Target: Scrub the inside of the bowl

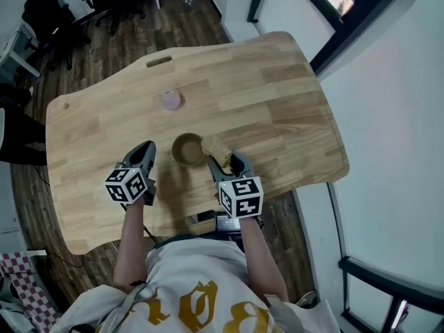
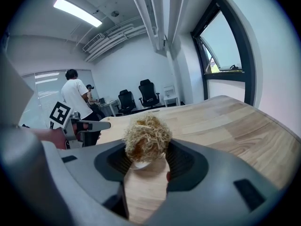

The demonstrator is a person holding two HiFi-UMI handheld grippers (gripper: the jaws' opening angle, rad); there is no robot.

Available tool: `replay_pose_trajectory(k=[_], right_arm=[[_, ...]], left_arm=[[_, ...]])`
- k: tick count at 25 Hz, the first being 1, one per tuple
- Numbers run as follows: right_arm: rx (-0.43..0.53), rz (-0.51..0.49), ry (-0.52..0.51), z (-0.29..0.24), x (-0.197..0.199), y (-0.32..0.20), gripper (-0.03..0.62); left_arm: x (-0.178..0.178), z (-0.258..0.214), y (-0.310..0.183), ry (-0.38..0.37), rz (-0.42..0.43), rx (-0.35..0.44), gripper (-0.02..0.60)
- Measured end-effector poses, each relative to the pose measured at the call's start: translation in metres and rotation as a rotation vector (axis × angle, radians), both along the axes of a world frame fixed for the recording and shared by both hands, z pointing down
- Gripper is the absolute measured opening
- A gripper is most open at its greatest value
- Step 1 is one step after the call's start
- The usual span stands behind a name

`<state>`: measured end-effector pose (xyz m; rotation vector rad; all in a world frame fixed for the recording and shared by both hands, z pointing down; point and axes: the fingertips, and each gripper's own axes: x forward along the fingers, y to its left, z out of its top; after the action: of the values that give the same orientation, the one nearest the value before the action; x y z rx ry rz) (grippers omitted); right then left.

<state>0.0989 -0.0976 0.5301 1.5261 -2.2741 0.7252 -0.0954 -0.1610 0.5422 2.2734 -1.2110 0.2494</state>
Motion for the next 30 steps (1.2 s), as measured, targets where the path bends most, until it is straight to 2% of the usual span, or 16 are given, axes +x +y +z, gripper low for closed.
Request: replay_pose_trajectory(k=[6,8,11,17,20,25,30], right_arm=[[-0.038,-0.026,0.013,0.019,-0.008,0.000,0.195],[-0.052,-0.024,0.004,0.022,-0.008,-0.001,0.195],[-0.066,-0.013,-0.026,0.024,-0.007,-0.005,0.195],[-0.093,-0.041,-0.006,0.035,-0.014,-0.009,0.195],[-0.107,-0.062,0.005,0.041,-0.018,-0.010,0.195],[-0.115,-0.091,0.018,0.047,-0.022,-0.016,0.195],[-0.132,-0.111,0.032,0.054,-0.027,-0.016,0.195]], left_arm=[[0.011,0.022,0.003,-0.017,0.060,-0.066,0.003],[0.018,0.031,0.004,0.003,0.081,-0.116,0.008],[0.033,0.047,0.006,0.031,0.128,-0.217,0.078],[0.047,0.069,0.010,0.008,0.192,-0.312,0.087],[0.050,0.074,0.008,0.016,0.196,-0.330,0.087],[0.048,0.085,0.003,-0.013,0.192,-0.353,0.087],[0.055,0.094,0.011,-0.037,0.276,-0.427,0.087]])
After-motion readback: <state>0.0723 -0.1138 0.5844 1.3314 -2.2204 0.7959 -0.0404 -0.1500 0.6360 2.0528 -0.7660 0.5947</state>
